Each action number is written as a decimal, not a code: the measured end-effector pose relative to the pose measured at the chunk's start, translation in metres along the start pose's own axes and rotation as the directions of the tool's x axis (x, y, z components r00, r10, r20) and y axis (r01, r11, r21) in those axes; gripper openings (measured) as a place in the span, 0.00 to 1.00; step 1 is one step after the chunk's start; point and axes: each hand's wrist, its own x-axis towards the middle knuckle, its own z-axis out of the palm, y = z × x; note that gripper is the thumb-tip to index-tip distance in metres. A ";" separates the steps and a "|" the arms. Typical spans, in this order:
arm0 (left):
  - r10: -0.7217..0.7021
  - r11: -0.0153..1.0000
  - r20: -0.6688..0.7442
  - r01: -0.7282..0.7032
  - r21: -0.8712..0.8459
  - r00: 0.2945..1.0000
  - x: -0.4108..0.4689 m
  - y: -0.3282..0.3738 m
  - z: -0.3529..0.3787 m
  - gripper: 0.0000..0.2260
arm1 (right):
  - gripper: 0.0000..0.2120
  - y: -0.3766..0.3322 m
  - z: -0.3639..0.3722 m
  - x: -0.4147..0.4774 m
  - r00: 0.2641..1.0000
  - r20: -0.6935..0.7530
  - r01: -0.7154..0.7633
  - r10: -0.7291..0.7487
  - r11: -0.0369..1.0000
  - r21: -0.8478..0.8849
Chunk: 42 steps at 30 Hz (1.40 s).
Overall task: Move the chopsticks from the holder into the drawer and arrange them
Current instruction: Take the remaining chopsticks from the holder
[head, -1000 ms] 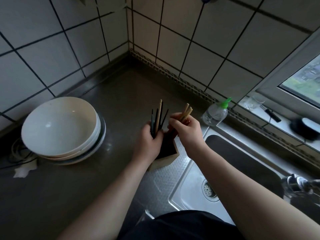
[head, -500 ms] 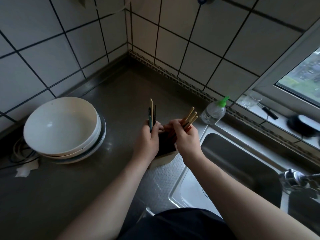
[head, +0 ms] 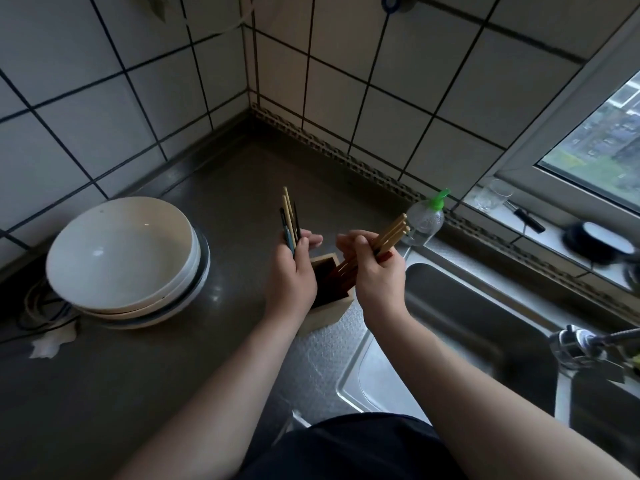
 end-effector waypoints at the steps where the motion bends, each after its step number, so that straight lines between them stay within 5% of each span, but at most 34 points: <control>1: 0.002 1.000 0.002 -0.002 -0.007 1.000 -0.001 0.000 0.000 0.08 | 0.09 0.003 -0.001 0.000 1.000 0.009 -0.015 0.015 1.000 -0.009; 12: -0.063 0.998 0.004 0.063 0.022 0.998 -0.006 -0.007 0.000 0.08 | 0.07 0.014 -0.008 -0.003 0.992 0.077 -0.091 0.104 0.984 -0.152; 24: -0.009 0.999 0.017 0.008 0.031 1.000 -0.007 -0.006 0.000 0.10 | 0.09 0.016 -0.002 -0.003 0.998 -0.051 -0.042 0.042 0.999 -0.004; 42: 0.201 0.979 -0.018 -0.201 -0.032 0.979 -0.001 0.064 -0.015 0.08 | 0.10 -0.089 -0.036 -0.036 0.955 -0.150 0.286 -0.257 0.932 0.221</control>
